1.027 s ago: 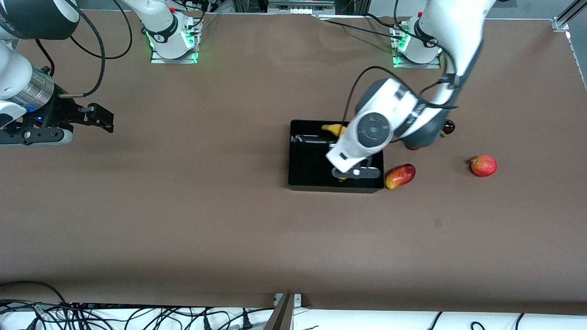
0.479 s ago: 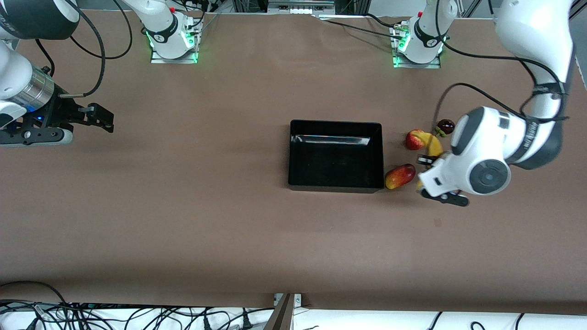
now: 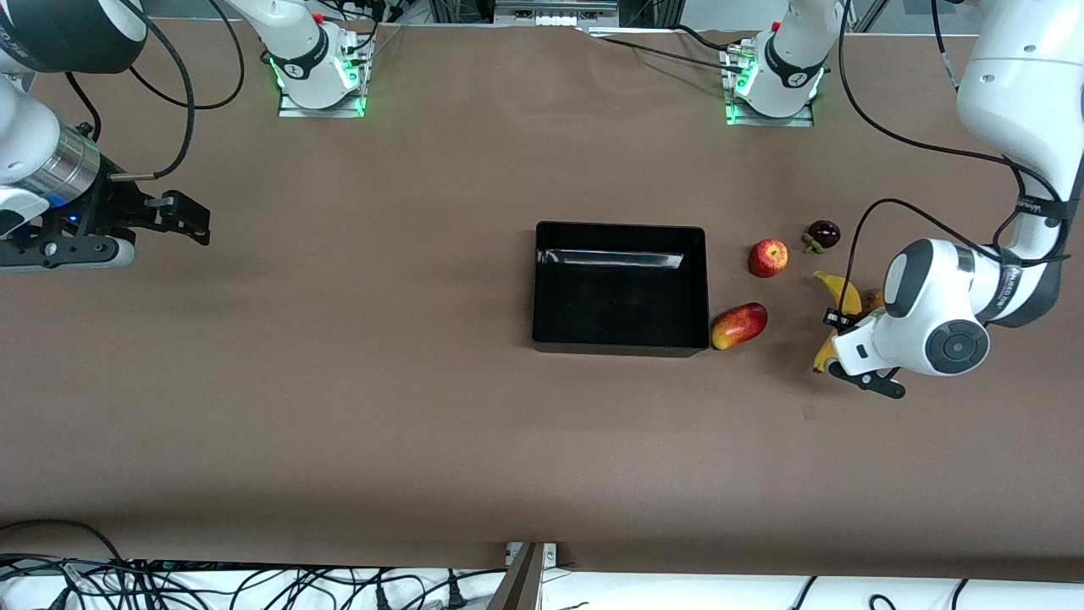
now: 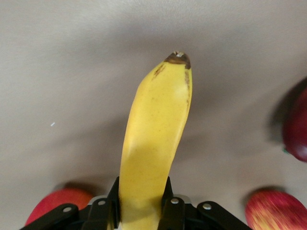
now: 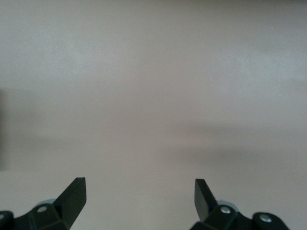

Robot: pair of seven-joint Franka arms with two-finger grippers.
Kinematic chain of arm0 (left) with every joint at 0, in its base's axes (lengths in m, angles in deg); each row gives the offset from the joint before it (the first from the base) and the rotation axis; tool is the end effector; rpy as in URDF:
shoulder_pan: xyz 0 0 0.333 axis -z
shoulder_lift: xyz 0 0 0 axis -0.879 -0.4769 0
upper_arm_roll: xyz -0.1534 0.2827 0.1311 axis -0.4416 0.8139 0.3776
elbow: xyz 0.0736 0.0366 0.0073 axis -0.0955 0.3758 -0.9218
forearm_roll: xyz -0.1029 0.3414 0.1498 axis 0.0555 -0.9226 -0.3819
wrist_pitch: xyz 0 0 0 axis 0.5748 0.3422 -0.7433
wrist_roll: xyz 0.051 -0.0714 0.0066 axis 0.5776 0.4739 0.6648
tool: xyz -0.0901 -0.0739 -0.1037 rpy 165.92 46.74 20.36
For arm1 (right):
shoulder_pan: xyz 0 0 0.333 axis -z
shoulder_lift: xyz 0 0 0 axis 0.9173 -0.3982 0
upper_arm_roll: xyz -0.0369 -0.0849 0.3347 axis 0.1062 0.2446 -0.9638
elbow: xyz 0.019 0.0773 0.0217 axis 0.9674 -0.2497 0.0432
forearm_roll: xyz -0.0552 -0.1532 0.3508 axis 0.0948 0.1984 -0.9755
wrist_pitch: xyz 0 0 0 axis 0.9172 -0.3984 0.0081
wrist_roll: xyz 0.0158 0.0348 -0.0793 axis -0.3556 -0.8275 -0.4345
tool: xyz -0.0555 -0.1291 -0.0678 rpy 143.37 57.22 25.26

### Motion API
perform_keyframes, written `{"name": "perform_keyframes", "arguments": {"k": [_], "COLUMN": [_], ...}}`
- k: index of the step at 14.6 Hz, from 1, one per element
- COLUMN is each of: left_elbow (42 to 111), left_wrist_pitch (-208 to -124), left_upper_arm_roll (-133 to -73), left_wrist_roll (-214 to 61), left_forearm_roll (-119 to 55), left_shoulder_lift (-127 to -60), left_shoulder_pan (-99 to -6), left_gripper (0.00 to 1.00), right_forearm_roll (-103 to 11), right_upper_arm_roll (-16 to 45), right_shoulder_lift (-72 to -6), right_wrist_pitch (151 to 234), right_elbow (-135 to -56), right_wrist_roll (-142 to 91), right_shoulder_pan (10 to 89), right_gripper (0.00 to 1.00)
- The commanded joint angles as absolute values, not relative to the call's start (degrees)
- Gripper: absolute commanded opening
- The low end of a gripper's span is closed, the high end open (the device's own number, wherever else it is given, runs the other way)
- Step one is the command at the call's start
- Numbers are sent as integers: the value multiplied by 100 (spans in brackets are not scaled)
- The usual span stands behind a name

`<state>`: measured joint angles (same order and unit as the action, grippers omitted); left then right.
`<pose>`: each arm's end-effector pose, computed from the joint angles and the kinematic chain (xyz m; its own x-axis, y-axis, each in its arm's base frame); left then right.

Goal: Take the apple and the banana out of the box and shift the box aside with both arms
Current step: 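Lower the banana onto the table and open the left gripper, then retract the left gripper while the right gripper reaches the box rim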

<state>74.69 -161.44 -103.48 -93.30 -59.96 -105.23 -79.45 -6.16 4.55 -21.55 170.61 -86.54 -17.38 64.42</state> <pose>0.6298 0.0373 0.1874 0.8779 -0.3314 -0.3456 -0.3480 -0.9374 0.0146 0.5830 0.0601 0.5576 0.9972 0.0689 -0.0280 0.0702 -0.9965 0.0460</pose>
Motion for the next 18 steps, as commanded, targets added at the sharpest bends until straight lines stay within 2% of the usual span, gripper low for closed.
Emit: {"name": "perform_keyframes", "arguments": {"k": [1,3,7,9,12,15,18], "left_elbow": [7889,7890,7750,7382,6311,5616,4632], "left_wrist_pitch": [-16645,-16831,-16499,-15816,-14558,-13959,-12845], "left_upper_arm_roll": [-10431,-10431,-10562,-10851,-11194,-11371,-11406], "left_wrist_roll": [-9331,-9286,-9278,-9304,-9339,-9286,-9260], "left_forearm_roll": [-6111,-6103,-6094,-6041,-6006,-5779,-5269], "left_shoulder_lift": [-10341,-10446,-9939,-9561,-9471,-9384,-9278], "left_shoulder_pan": [-7980,-7997,-7972,-7980,-7980,-7988,-7980], "left_gripper": [17,100,100,100,100,100,100], "right_forearm_roll": [-589,-589,-589,-589,-580,-589,-589], "right_upper_arm_roll": [414,414,414,414,414,406,318], "right_shoulder_lift": [-2109,-2109,-2109,-2109,-2109,-2109,-2109], "right_wrist_pitch": [16975,16967,16967,16967,16975,16975,16975], "right_elbow": [-8614,-8614,-8622,-8614,-8614,-8614,-8605], "right_wrist_roll": [-1813,-1813,-1813,-1813,-1813,-1734,-1742], "right_shoulder_pan": [6478,6478,6478,6478,6478,6469,6469], "right_gripper": [100,100,100,100,100,100,100]}}
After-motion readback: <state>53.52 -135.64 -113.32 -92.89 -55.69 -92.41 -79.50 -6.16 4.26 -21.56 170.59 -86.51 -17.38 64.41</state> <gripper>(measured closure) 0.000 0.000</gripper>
